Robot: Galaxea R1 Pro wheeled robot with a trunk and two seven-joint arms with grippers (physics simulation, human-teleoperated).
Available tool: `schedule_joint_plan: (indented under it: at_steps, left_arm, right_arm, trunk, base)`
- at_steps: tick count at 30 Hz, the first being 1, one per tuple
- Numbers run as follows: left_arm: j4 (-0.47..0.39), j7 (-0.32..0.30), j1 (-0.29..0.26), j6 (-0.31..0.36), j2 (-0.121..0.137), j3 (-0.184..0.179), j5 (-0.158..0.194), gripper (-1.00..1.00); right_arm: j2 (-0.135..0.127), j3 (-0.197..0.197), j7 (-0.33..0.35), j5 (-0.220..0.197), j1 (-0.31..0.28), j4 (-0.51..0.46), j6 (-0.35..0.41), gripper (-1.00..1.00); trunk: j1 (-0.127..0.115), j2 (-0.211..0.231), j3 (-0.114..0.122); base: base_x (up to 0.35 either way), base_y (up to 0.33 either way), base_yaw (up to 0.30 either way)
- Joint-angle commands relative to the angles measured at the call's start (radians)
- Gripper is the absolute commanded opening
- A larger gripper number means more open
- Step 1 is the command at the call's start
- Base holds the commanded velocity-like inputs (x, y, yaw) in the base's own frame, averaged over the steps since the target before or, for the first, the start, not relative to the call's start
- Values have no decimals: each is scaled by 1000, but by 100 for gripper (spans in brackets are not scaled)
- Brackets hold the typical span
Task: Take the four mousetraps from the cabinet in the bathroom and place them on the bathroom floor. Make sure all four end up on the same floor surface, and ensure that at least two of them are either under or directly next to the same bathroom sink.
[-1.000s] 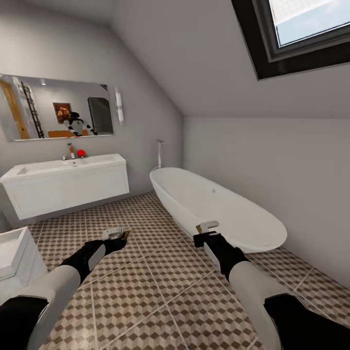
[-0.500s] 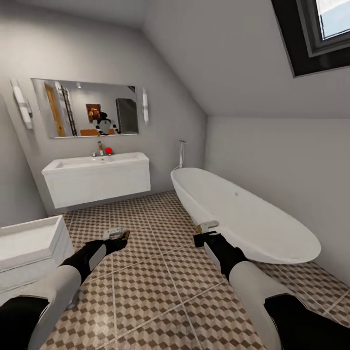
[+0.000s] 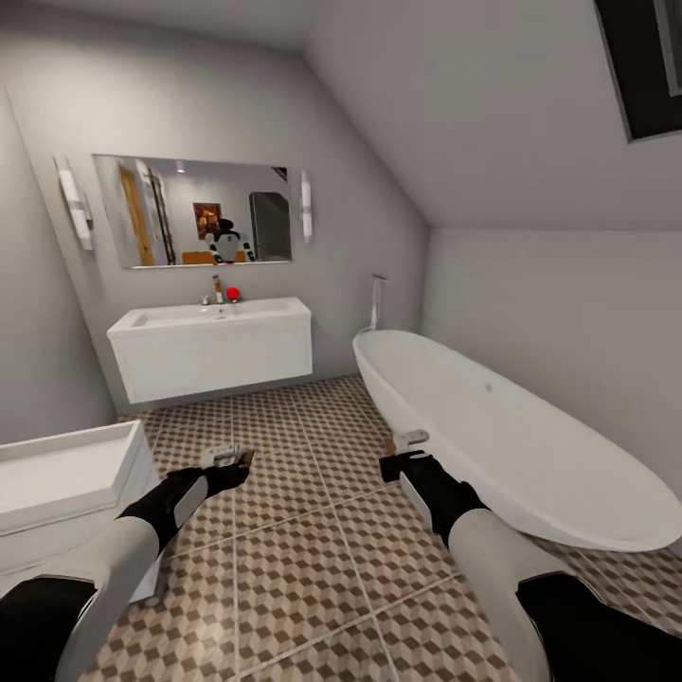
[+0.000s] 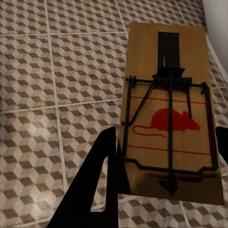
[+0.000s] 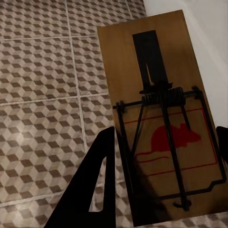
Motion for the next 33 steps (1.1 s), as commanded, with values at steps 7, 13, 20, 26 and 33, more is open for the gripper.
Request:
schedule_joint_plan:
  at_steps: [7,13,20,26,33]
  left_arm:
    - [-2,1,0,5,1,-7,6,-100]
    - [-2,1,0,5,1,-7,7,-100]
    - [-2,1,0,5,0,-7,6,-100]
    - [0,0,0,5,-1,-7,8,-100]
    - [0,0,0,5,-1,-7,8,-100]
  right_arm:
    - [-5,6,1,-3,-1,-1,7,-100]
    - [-5,4,2,-7,-1,0,7,-100]
    - [-7,4,2,-10,-1,0,7,-100]
    - [-7,4,0,-8,-1,0,7,-100]
    - [-8,4,-3,-8,-1,0,7,-100]
  trunk:
    - [1,-1,-1]
    - [1,-1,-1]
    - [1,-1,-1]
    - [1,-1,-1]
    - [1,-1,-1]
  base:
    - [319,0,4]
    - [321,0,1]
    - [322,0,0]
    - [322,0,0]
    - [322,0,0]
